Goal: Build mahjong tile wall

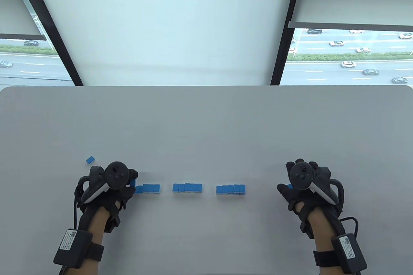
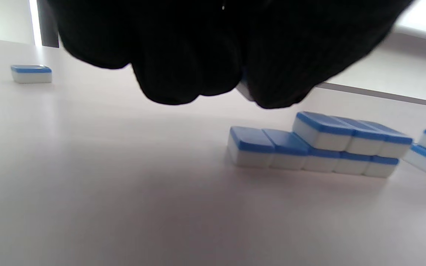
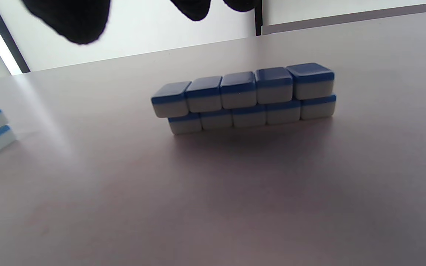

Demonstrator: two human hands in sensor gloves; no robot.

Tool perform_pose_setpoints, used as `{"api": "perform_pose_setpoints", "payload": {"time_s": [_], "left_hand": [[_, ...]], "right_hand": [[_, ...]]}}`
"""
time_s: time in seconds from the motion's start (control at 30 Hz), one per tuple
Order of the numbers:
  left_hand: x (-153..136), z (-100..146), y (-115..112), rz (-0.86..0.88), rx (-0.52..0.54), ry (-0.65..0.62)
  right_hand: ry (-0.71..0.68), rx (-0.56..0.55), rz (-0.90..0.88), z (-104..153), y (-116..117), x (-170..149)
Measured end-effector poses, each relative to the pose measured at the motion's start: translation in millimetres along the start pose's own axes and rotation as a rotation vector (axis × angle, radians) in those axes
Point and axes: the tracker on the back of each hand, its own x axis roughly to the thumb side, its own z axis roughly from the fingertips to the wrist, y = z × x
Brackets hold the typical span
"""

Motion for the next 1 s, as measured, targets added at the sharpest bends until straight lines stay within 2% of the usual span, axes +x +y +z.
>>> {"api": "perform_pose_setpoints", "payload": {"time_s": [0.33,1.0], "left_hand": [[12,-2,-8,-0.045,-0.032,-0.023],[14,-1,-8,-0.018,-0.08,-0.021]], "right_hand": [[0.002,0.009,0.008,1,0,1],[0.0,0.004,0.009,1,-1,2]]}}
